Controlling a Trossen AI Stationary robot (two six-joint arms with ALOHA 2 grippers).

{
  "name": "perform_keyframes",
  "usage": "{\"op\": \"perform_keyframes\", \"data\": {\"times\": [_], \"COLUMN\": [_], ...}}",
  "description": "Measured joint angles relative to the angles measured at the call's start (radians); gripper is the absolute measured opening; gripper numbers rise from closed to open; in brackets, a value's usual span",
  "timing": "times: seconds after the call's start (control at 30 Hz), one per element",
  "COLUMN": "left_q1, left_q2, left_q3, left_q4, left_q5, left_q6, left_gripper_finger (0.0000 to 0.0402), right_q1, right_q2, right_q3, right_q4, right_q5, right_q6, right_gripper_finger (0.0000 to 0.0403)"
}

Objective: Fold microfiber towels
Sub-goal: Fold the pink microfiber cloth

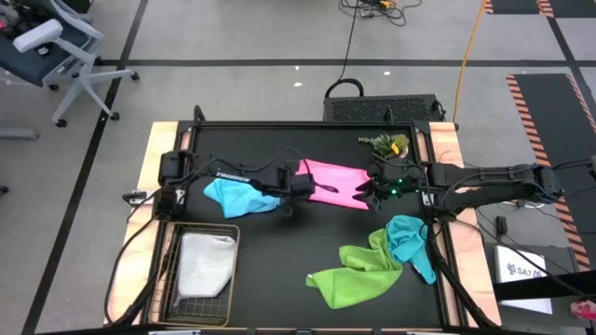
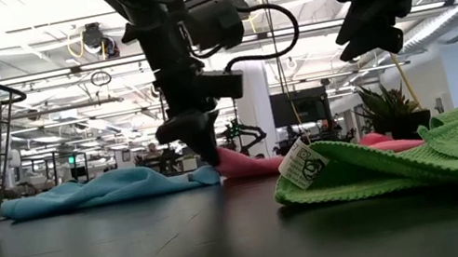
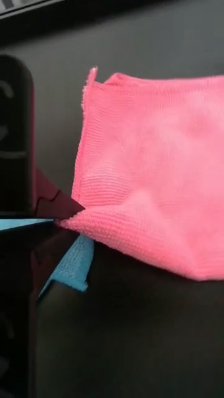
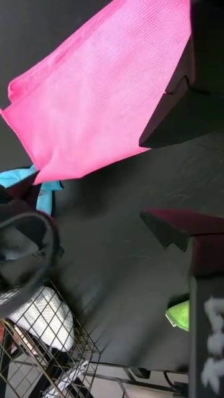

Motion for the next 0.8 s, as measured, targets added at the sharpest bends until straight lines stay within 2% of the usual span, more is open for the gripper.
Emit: {"op": "perform_keyframes", "data": {"times": [0.27, 0.4, 0.53, 0.63, 0.8], "left_q1": [-0.064, -0.083, -0.086, -0.081, -0.065], "left_q2": [-0.001, -0.006, -0.027, -0.049, -0.053], "left_q3": [0.000, 0.000, 0.020, 0.050, 0.108], "left_q4": [-0.198, -0.205, -0.205, -0.208, -0.207], "left_q5": [0.001, 0.012, 0.085, 0.102, 0.101], "left_q6": [-0.084, -0.126, -0.149, -0.151, -0.076], "left_gripper_finger": [0.0003, 0.0003, 0.0002, 0.0002, 0.0001], "right_q1": [0.000, 0.000, 0.000, 0.000, 0.000], "right_q2": [0.000, 0.000, 0.000, 0.000, 0.000], "right_q3": [0.000, 0.000, 0.000, 0.000, 0.000], "right_q4": [0.000, 0.000, 0.000, 0.000, 0.000], "right_q5": [0.000, 0.000, 0.000, 0.000, -0.001], "right_q6": [0.000, 0.000, 0.000, 0.000, 0.000], "right_gripper_finger": [0.0164, 0.0164, 0.0164, 0.0164, 0.0164]}}
